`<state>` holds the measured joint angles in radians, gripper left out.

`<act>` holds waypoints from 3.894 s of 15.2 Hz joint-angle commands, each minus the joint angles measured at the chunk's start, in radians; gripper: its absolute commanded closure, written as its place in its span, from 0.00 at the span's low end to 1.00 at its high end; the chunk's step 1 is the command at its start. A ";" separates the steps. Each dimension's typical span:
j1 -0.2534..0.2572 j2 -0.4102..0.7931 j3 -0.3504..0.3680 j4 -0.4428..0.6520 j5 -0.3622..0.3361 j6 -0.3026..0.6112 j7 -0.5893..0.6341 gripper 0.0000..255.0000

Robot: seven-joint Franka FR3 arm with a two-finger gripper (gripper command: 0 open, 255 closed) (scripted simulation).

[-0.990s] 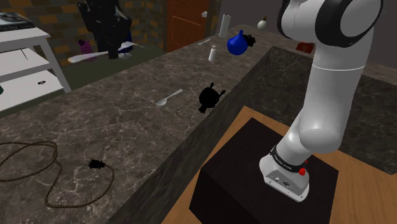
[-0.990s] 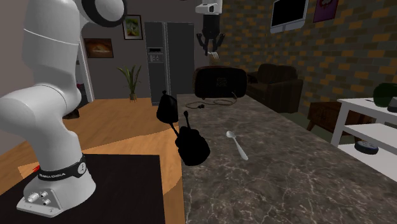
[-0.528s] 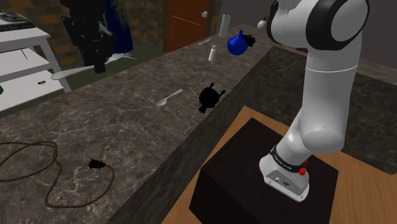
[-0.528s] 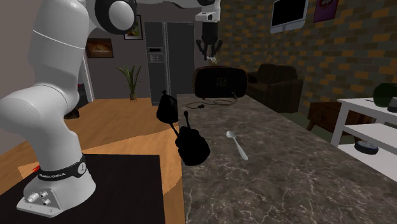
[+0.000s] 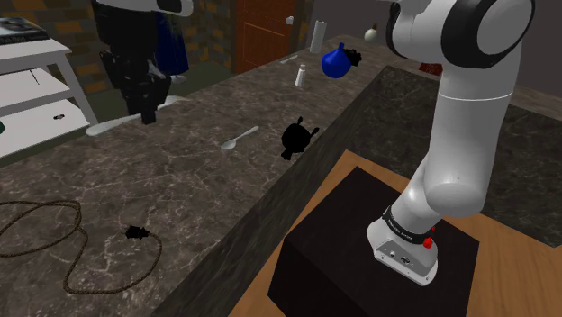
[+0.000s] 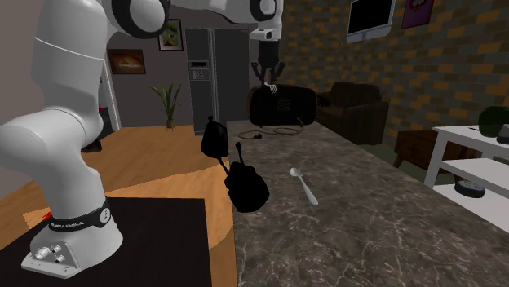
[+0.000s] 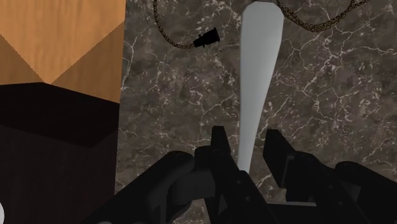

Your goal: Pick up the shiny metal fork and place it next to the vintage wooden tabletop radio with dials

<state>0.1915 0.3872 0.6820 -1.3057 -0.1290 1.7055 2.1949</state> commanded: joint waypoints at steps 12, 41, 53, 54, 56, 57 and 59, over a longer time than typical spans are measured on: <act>-0.031 -0.012 -0.005 -0.195 0.007 0.183 -0.011 1.00; -0.016 0.103 -0.055 -0.439 -0.073 0.522 0.014 1.00; -0.006 0.134 -0.069 -0.458 -0.093 0.568 0.023 1.00; -0.004 0.137 -0.070 -0.454 -0.094 0.567 0.024 0.00; -0.006 0.135 -0.070 -0.457 -0.094 0.568 0.023 0.00; -0.006 0.134 -0.069 -0.458 -0.093 0.568 0.023 0.00; -0.006 0.134 -0.069 -0.458 -0.093 0.568 0.023 0.00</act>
<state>0.1856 0.5215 0.6127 -1.7631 -0.2224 2.2739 2.2178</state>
